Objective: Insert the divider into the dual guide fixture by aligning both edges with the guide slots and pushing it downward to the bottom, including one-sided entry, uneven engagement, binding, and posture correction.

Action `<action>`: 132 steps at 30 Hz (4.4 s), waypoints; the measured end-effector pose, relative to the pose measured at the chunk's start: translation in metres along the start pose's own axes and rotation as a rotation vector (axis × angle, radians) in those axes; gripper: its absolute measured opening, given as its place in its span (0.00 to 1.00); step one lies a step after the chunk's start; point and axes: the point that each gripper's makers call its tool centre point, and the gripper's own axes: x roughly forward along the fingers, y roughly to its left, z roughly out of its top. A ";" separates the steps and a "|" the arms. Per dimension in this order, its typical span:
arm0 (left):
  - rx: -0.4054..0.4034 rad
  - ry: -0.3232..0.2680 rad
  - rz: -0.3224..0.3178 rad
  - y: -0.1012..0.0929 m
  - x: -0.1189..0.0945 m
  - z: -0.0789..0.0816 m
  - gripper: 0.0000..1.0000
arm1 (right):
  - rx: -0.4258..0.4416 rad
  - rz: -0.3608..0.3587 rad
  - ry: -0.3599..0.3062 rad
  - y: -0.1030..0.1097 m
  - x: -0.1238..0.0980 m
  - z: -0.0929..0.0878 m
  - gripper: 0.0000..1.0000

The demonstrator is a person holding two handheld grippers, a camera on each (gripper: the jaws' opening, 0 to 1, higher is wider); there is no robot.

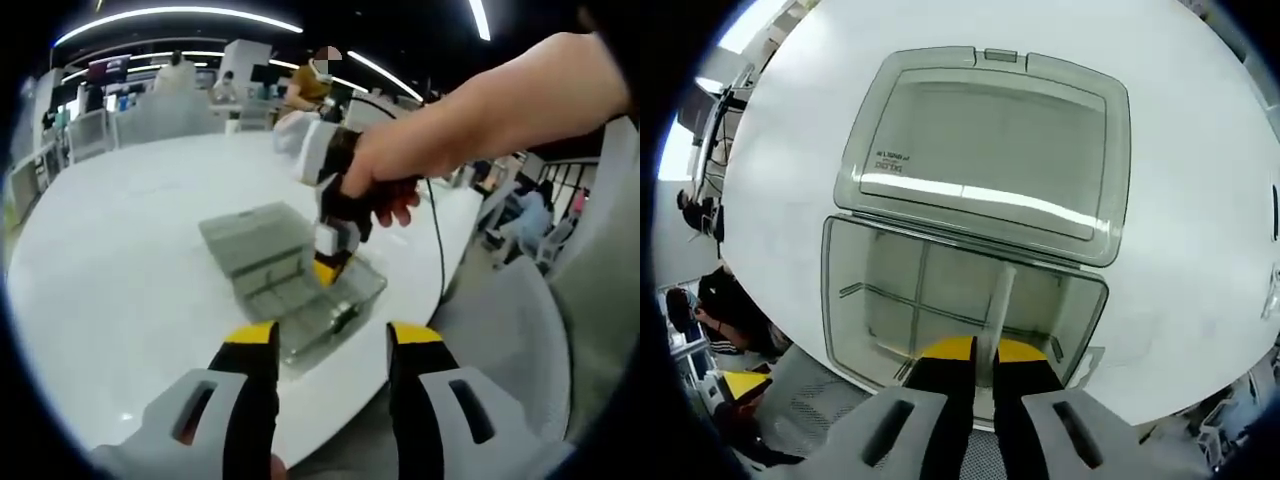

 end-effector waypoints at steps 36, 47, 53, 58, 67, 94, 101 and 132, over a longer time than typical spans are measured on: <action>-0.007 0.008 -0.001 0.004 0.004 -0.001 0.41 | -0.017 -0.011 -0.009 -0.003 0.013 0.005 0.00; -0.011 0.006 0.002 0.005 0.004 -0.001 0.41 | -0.020 -0.001 -0.020 -0.002 0.013 0.004 0.00; -0.011 0.007 0.002 0.005 0.003 -0.002 0.41 | -0.018 0.003 -0.020 -0.001 0.012 0.004 0.00; -0.011 0.007 0.006 0.006 0.002 -0.001 0.41 | -0.028 0.014 -0.025 -0.001 0.012 0.006 0.01; -0.012 0.007 0.009 0.006 0.001 -0.001 0.41 | -0.047 0.028 -0.029 0.001 0.011 0.006 0.03; 0.016 0.014 0.007 0.002 0.000 0.006 0.41 | -0.127 0.157 -0.165 0.002 -0.017 0.016 0.13; 0.027 0.027 0.008 0.001 -0.002 0.006 0.41 | -0.180 0.200 -0.218 0.005 -0.025 0.012 0.11; 0.028 0.127 0.085 0.023 -0.016 -0.003 0.41 | -0.505 0.371 -0.579 0.012 -0.068 -0.011 0.09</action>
